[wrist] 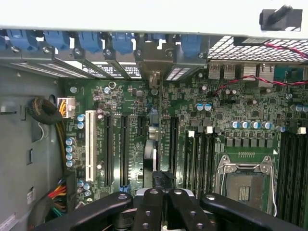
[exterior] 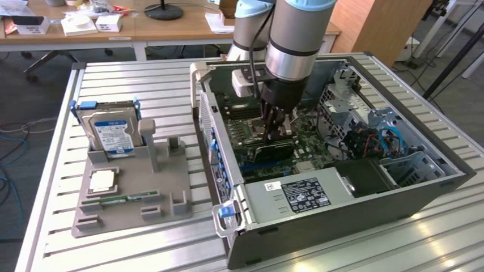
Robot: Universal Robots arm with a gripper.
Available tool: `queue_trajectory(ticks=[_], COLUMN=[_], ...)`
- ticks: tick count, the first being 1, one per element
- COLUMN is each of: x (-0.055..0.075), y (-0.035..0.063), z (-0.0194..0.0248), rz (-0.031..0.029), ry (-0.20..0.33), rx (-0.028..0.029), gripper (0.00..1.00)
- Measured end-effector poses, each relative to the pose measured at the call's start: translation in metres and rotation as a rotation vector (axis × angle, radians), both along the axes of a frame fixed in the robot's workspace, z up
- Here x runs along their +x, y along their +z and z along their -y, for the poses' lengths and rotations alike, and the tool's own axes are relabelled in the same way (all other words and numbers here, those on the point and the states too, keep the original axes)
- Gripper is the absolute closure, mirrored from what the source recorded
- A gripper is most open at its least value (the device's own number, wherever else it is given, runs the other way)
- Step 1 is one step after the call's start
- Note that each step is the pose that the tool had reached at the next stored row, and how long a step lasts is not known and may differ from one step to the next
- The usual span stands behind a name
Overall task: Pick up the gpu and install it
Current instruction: 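Press down on the gpu until it lock into place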
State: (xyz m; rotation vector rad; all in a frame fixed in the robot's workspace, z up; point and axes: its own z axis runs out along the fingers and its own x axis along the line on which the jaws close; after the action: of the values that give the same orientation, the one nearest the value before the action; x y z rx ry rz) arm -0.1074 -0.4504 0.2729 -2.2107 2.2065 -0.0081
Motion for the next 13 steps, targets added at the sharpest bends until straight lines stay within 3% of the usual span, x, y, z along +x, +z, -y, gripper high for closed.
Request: queue_trajectory(ticks=[13], x=[0.0], y=[-0.0037], z=[0.0], rz=[0.0002], ry=[0.0], rx=[0.0003], gripper=[0.9])
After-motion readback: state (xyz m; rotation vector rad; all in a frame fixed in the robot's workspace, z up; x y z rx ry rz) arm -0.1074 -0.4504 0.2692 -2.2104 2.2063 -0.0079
